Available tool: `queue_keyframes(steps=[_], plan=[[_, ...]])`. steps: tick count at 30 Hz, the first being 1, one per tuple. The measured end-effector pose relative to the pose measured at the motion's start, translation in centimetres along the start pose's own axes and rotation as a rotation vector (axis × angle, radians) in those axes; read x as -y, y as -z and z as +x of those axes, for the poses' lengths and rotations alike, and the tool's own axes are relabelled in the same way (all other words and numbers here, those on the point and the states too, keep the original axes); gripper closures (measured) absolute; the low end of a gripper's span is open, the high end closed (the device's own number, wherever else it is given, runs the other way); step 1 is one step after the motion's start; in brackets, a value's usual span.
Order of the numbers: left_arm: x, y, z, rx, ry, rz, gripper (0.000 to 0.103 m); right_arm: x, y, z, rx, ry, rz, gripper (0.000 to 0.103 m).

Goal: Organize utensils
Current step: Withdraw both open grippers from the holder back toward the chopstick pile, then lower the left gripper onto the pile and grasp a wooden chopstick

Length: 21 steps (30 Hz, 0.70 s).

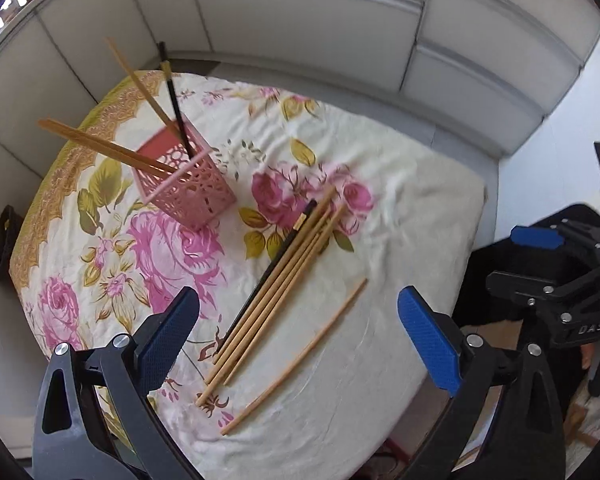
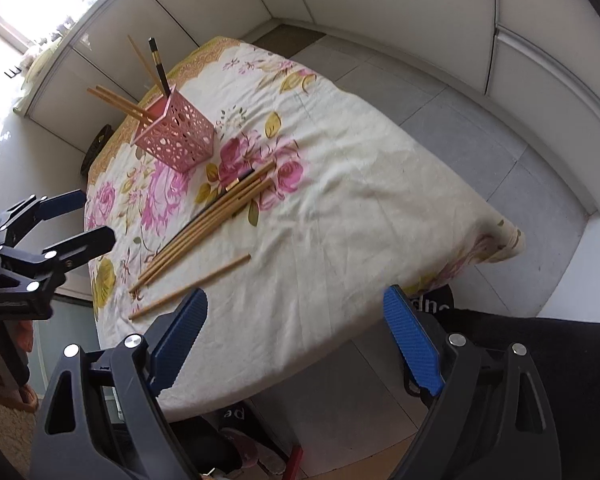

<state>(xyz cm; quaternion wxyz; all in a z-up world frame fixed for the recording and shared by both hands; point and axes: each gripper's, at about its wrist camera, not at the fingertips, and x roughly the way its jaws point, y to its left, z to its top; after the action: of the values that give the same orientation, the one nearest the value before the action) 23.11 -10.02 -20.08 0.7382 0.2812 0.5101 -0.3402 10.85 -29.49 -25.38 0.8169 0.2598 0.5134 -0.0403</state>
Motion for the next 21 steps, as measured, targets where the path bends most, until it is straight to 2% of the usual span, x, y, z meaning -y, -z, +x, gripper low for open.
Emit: queue_keyframes(steps=[4, 6, 9, 11, 13, 18, 21], plan=[[0.8, -0.9, 2.8, -0.085, 0.051, 0.063, 0.022, 0.4, 0.9, 1.0, -0.047, -0.003, 0.013, 0.016], [1.5, -1.5, 3.9, -0.114, 0.073, 0.112, 0.041, 0.5, 1.2, 1.3, -0.059, -0.003, 0.013, 0.016], [2.9, -2.5, 5.7, -0.157, 0.1, 0.202, 0.057, 0.3, 1.3, 1.4, -0.068, -0.012, 0.004, 0.016], [3.8, -3.0, 6.7, -0.17, 0.149, 0.264, 0.062, 0.4, 1.3, 1.5, -0.07, -0.017, 0.003, 0.016], [4.4, -3.5, 7.6, -0.184, 0.174, 0.31, 0.063, 0.6, 1.2, 1.6, -0.076, -0.024, 0.01, 0.016], [4.7, -5.1, 10.5, -0.25, 0.184, 0.348, 0.071, 0.9, 1.1, 2.0, -0.094, -0.033, 0.024, 0.016], [4.7, -6.3, 11.7, -0.269, 0.17, 0.356, 0.072, 1.1, 1.1, 2.3, -0.104, -0.039, 0.035, 0.016]])
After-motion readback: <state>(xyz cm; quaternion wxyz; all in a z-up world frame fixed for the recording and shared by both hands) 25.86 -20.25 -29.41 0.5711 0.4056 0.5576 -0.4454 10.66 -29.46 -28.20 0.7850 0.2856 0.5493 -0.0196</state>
